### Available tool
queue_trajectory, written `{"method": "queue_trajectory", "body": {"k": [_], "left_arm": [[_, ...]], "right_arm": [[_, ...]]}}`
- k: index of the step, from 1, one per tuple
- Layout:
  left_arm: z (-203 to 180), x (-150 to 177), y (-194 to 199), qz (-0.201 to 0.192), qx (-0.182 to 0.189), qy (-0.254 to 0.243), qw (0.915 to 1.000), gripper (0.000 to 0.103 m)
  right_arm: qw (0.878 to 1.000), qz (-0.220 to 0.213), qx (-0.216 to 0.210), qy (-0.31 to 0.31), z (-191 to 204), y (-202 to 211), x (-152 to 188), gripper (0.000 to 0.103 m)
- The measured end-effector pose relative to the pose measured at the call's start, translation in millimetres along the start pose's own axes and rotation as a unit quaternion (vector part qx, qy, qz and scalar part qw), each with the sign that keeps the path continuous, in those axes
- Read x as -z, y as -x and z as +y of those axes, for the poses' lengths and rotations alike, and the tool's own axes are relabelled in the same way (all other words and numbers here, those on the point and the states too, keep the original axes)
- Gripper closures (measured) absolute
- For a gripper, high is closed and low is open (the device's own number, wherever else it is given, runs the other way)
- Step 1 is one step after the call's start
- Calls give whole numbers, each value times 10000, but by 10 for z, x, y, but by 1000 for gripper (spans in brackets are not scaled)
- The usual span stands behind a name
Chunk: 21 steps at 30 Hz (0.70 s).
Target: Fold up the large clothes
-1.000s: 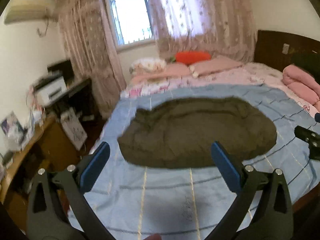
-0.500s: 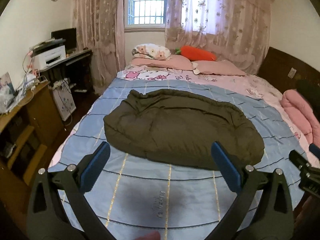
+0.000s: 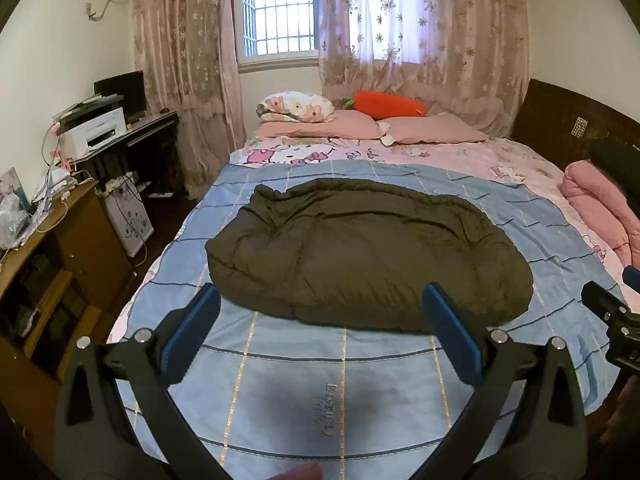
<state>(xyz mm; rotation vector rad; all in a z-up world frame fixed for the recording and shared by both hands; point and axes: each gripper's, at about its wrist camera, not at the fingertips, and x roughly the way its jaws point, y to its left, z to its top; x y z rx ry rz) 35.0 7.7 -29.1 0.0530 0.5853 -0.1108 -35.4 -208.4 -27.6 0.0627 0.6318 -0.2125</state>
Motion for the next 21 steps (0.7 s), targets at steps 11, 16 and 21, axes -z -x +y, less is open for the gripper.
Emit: {"method": "queue_trajectory", "body": {"k": [11, 16, 21], "left_arm": [[-12, 16, 3, -3, 57, -74, 10000, 2], [-6, 22, 4, 2, 57, -74, 10000, 2], [-7, 23, 10, -6, 69, -59, 10000, 2]], "right_arm": [[10000, 17, 12, -4, -7, -5, 23, 1], [10000, 8, 17, 3, -13, -4, 28, 1], [10000, 4, 19, 7, -17, -3, 30, 1]]}}
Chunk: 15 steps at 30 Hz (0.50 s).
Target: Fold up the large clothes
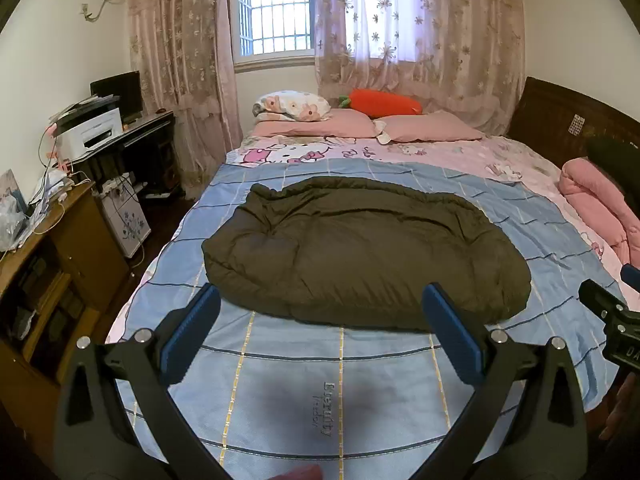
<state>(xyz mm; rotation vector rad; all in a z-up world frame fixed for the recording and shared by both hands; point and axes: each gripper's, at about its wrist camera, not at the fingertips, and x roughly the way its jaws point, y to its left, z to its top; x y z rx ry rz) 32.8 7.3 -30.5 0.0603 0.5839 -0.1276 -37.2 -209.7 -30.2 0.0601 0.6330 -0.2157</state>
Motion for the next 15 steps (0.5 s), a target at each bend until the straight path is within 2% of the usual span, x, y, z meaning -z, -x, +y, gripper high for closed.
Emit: {"method": "queue_trajectory", "body": {"k": [10, 15], "left_arm": [[-13, -1, 14, -13, -11, -13, 10000, 2], [-35, -13, 54, -83, -160, -44, 9998, 2]], "right_arm": [[10000, 1, -1, 0, -15, 1, 12, 1], [10000, 5, 5, -6, -20, 2, 18, 1]]}}
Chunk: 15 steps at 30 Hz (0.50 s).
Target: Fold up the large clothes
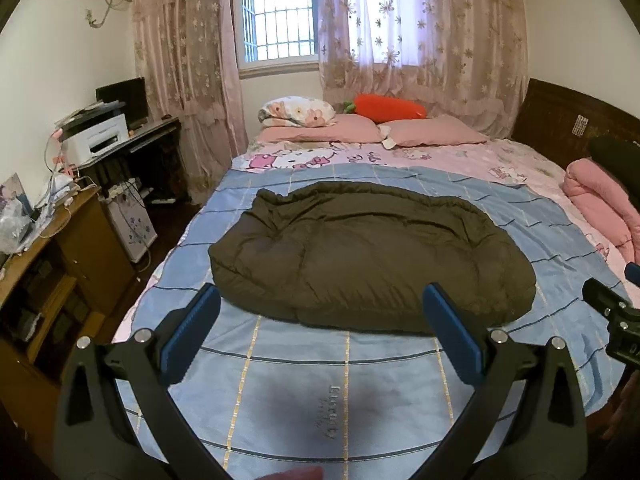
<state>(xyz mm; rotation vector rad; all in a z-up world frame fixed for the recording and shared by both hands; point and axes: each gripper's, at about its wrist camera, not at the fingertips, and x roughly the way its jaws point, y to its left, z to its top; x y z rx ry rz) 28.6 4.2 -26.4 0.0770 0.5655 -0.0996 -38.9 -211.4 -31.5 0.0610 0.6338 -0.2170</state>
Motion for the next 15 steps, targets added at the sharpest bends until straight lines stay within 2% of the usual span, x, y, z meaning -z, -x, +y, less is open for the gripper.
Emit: {"method": "queue_trajectory", "body": {"k": [3, 15], "left_arm": [[-40, -5, 15, 33, 44, -93, 9999, 2], [29, -30, 26, 39, 132, 37, 9999, 2]], "right_arm": [[10000, -4, -8, 6, 2, 3, -2, 1], [10000, 0, -4, 9, 7, 1, -15, 1]]}}
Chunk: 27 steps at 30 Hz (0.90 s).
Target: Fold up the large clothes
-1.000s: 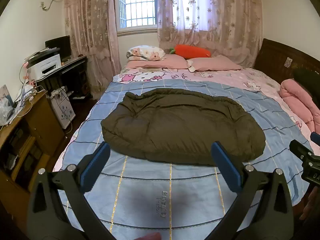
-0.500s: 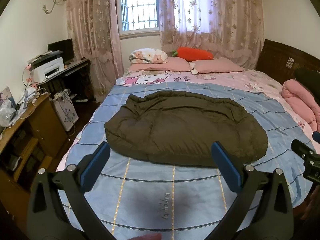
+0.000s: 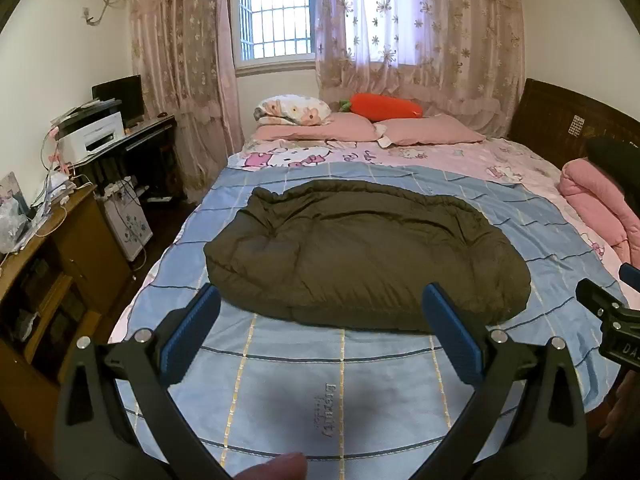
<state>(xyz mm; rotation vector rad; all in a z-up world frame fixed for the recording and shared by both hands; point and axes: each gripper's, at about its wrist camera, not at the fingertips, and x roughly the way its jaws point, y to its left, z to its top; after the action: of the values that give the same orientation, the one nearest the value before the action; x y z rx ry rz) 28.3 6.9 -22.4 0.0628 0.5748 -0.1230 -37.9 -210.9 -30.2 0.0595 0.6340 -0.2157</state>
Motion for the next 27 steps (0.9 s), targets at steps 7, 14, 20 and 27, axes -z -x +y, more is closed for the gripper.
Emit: {"method": "queue_trajectory", "body": {"k": [7, 14, 20, 27], "left_arm": [[-6, 14, 7, -20, 28, -48, 10000, 2], [0, 29, 2, -18, 35, -35, 10000, 2], [1, 30, 0, -16, 30, -35, 10000, 2], [3, 31, 0, -14, 34, -33, 10000, 2]], "right_arm": [[10000, 10, 6, -3, -21, -6, 23, 1], [10000, 3, 2, -2, -19, -3, 16, 1], [10000, 4, 0, -4, -21, 0, 14, 1], [10000, 8, 4, 4, -20, -1, 13, 1]]}}
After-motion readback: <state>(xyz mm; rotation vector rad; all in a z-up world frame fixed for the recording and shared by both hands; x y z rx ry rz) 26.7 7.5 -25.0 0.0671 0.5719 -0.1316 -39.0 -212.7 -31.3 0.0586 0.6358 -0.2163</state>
